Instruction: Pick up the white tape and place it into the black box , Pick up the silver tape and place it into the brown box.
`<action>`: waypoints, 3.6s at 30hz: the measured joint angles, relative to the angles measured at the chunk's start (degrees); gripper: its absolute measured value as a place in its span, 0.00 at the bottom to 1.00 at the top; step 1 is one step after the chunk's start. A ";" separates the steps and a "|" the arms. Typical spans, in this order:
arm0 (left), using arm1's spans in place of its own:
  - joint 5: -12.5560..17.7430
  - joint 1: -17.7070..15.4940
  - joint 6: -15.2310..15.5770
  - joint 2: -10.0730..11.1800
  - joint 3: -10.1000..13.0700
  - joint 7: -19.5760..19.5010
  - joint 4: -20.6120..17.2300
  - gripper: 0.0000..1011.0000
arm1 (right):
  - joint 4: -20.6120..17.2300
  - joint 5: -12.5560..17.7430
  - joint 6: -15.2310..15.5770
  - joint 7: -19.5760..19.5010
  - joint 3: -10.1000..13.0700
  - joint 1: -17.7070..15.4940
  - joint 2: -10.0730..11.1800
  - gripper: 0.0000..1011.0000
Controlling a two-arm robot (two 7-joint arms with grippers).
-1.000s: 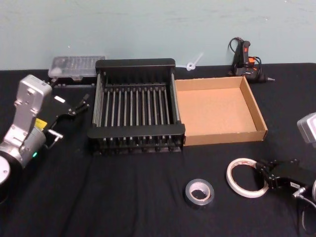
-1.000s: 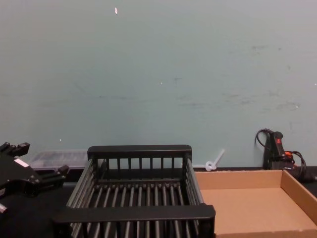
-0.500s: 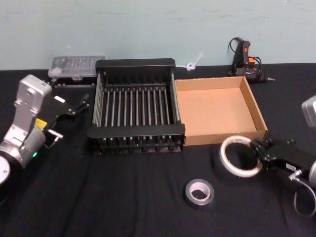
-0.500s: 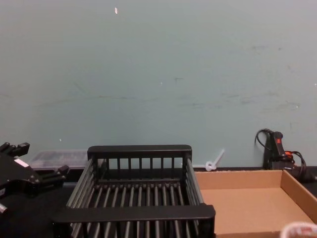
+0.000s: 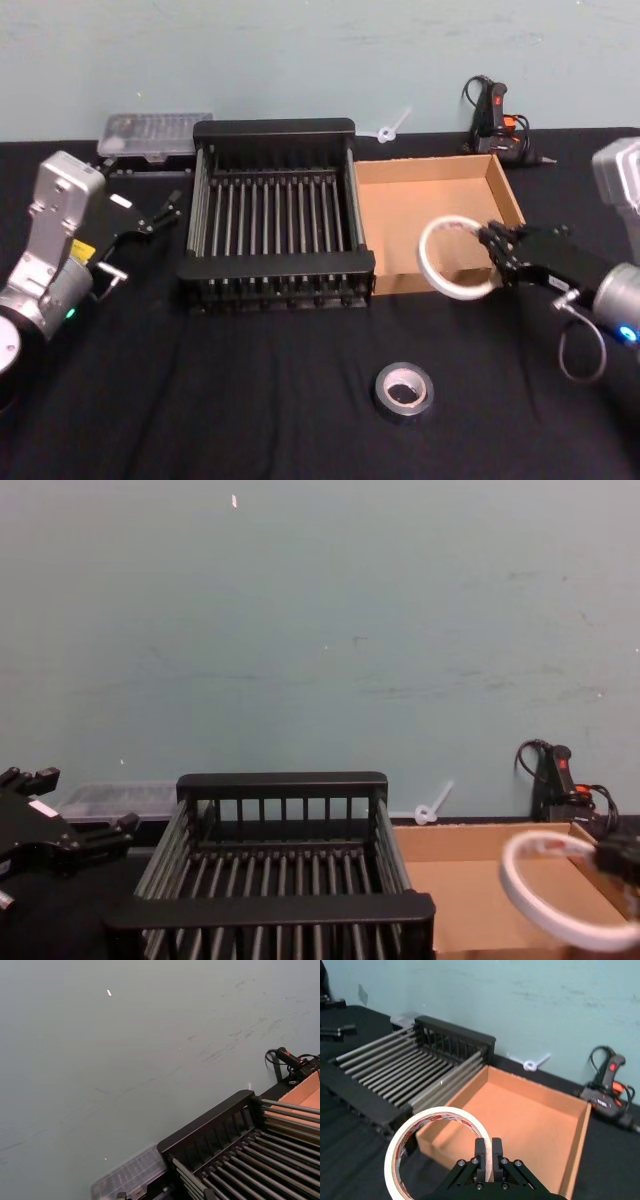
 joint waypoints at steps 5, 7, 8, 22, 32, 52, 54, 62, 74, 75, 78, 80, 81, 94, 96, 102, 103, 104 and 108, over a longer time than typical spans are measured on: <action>0.00 0.00 0.00 0.00 0.00 0.00 0.00 0.99 | 2.55 -0.95 -0.92 0.41 -1.65 3.73 -1.89 0.08; 0.00 0.00 0.00 0.00 0.00 0.00 0.00 0.99 | 3.52 -1.14 -1.14 0.57 -2.06 4.89 -2.52 0.08; 0.00 0.00 0.00 0.00 0.00 0.00 0.00 0.99 | 4.59 -1.27 -1.31 0.78 -2.44 5.89 -3.05 0.08; 0.00 0.00 0.00 0.00 0.00 0.00 0.00 0.99 | 14.19 -3.94 -3.40 3.02 -6.88 15.73 -7.75 0.08; 0.00 0.00 0.00 0.00 0.00 0.00 0.00 0.99 | 19.67 -6.11 -4.96 4.75 -9.70 21.06 -10.69 0.08; 0.00 0.00 0.00 0.00 0.00 0.00 0.00 0.99 | 32.51 -8.79 -8.46 9.29 -15.07 29.94 -17.56 0.08; 0.00 0.00 0.00 0.00 0.00 0.00 0.00 0.99 | 33.81 -9.06 -8.78 9.74 -15.66 30.75 -18.33 0.08; 0.00 0.00 0.00 0.00 0.00 0.00 0.00 0.99 | 37.79 -10.23 -9.87 10.49 -17.12 33.12 -20.55 0.08; 0.00 0.00 0.00 0.00 0.00 0.00 0.00 0.99 | 38.29 -10.50 -10.07 10.46 -17.27 33.49 -20.87 0.08; 0.00 0.00 0.00 0.00 0.00 0.00 0.00 0.99 | 38.28 -10.49 -10.06 10.46 -17.27 33.48 -20.86 0.08; 0.00 0.00 0.00 0.00 0.00 0.00 0.00 0.99 | 38.22 -10.45 -10.04 10.47 -17.26 33.44 -20.83 0.08; 0.00 0.00 0.00 0.00 0.00 0.00 0.00 0.99 | 38.19 -10.44 -10.02 10.47 -17.25 33.42 -20.81 0.08; 0.00 0.00 0.00 0.00 0.00 0.00 0.00 0.99 | 38.17 -10.42 -10.02 10.47 -17.24 33.41 -20.81 0.08; 0.00 0.00 0.00 0.00 0.00 0.00 0.00 0.99 | 38.06 -10.36 -9.95 10.47 -17.19 33.35 -20.75 0.45; 0.00 0.00 0.00 0.00 0.00 0.00 0.00 0.99 | 38.05 -10.35 -9.94 10.47 -17.19 33.34 -20.74 0.49; 0.00 0.00 0.00 0.00 0.00 0.00 0.00 0.99 | 38.02 -10.32 -9.92 10.47 -17.19 33.32 -20.72 0.69; 0.00 0.00 0.00 0.00 0.00 0.00 0.00 0.99 | 38.01 -10.31 -9.92 10.47 -17.19 33.31 -20.72 0.73; 0.00 0.00 0.00 0.00 0.00 0.00 0.00 0.99 | 38.01 -10.31 -9.92 10.47 -17.19 33.31 -20.72 0.77; 0.00 0.00 0.00 0.00 0.00 0.00 0.00 0.99 | 38.01 -10.31 -9.92 10.47 -17.19 33.31 -20.72 0.88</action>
